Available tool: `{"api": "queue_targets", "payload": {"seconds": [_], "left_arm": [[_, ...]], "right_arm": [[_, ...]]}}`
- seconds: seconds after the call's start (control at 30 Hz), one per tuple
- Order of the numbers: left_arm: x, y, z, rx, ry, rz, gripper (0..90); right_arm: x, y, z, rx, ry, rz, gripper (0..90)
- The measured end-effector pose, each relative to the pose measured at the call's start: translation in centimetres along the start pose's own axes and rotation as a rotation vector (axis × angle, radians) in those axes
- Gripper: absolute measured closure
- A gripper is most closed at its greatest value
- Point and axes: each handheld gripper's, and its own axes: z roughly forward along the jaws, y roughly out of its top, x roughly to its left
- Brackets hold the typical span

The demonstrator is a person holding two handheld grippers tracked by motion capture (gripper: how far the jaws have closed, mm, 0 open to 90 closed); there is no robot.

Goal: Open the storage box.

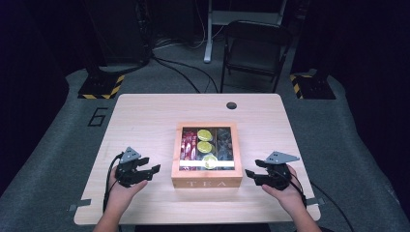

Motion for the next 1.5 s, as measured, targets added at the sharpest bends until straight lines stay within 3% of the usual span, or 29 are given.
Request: {"api": "queue_targets", "payload": {"seconds": [0.37,0.67,0.93,1.1,1.5], "left_arm": [[-1.6,0.7,-0.4,-0.033,-0.043,0.019,40.4],[-2.5,1.0,-0.8,-0.047,-0.063,0.049,40.2],[-3.2,1.1,-0.6,-0.060,-0.083,0.051,39.8],[-3.9,1.0,-0.4,-0.042,-0.112,0.078,39.9],[-5.0,0.7,0.5,-0.019,-0.132,0.105,37.5]], "right_arm": [[1.3,0.5,-1.1,-0.043,0.007,-0.010,40.9],[2.0,0.8,-1.1,-0.043,0.032,-0.034,40.7],[2.7,0.9,-0.7,-0.034,0.053,-0.050,40.4],[2.9,0.9,-0.5,-0.029,0.066,-0.075,40.4],[2.9,0.4,0.4,-0.005,0.068,-0.069,40.4]]}}
